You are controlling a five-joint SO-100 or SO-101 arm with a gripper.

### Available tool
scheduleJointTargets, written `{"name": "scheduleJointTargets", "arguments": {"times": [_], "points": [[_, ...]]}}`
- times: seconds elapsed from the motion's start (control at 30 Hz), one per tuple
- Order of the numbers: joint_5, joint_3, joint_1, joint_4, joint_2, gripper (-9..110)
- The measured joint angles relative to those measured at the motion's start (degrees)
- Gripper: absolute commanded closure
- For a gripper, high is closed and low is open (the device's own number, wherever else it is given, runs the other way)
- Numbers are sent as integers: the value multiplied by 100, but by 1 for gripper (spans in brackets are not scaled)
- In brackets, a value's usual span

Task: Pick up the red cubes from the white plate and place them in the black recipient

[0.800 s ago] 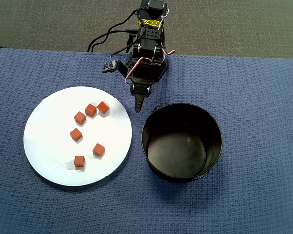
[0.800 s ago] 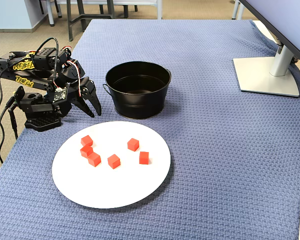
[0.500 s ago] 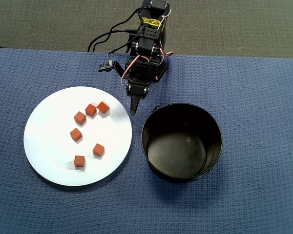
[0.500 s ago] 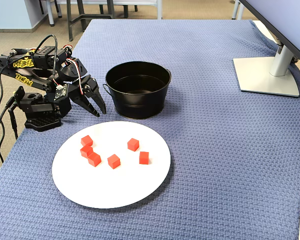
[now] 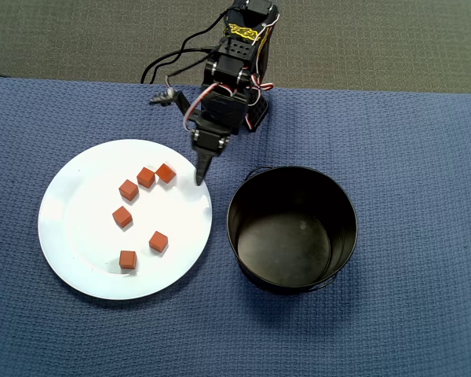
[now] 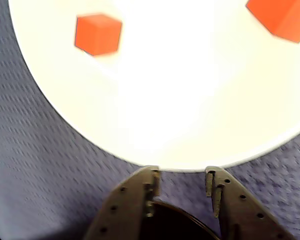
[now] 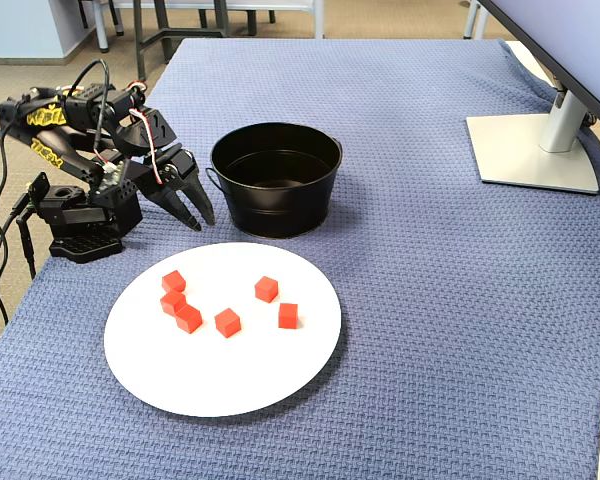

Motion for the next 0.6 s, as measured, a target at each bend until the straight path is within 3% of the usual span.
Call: {"name": "scheduleJointTargets", "arguments": {"times": [0.2, 0.6], "points": [[176, -870, 668, 26, -932, 92], [-404, -3287, 940, 483, -4535, 74]]}}
